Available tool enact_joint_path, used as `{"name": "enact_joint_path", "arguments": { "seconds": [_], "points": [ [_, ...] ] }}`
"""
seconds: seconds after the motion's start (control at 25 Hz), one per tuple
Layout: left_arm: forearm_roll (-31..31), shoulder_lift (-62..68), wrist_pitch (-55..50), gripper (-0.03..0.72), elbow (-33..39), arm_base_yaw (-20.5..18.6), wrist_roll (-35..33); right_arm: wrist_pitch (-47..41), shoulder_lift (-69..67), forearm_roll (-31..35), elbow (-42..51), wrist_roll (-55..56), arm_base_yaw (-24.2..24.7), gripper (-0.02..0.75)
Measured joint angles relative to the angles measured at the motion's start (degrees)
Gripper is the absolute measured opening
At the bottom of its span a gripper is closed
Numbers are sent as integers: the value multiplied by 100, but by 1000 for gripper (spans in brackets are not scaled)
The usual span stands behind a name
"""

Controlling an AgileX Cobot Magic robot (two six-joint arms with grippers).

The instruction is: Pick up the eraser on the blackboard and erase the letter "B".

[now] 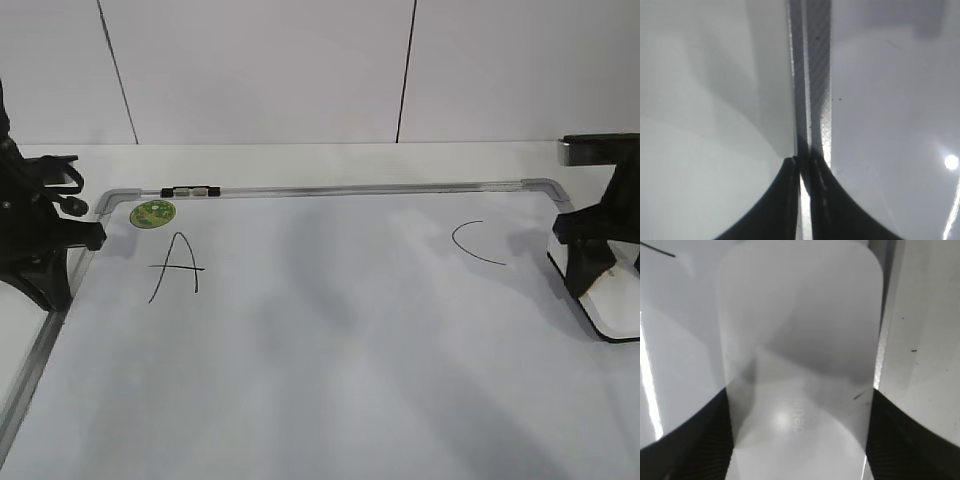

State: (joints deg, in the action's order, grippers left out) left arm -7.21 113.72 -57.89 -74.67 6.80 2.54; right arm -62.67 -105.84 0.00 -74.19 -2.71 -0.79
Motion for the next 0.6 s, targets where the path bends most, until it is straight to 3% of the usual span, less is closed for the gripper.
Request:
{"name": "enact_joint_path", "arguments": {
  "seconds": [0.6],
  "points": [
    [-12,0,0,20,0,0,0,-12,0,-55,0,-12,0,540]
  ]
}}
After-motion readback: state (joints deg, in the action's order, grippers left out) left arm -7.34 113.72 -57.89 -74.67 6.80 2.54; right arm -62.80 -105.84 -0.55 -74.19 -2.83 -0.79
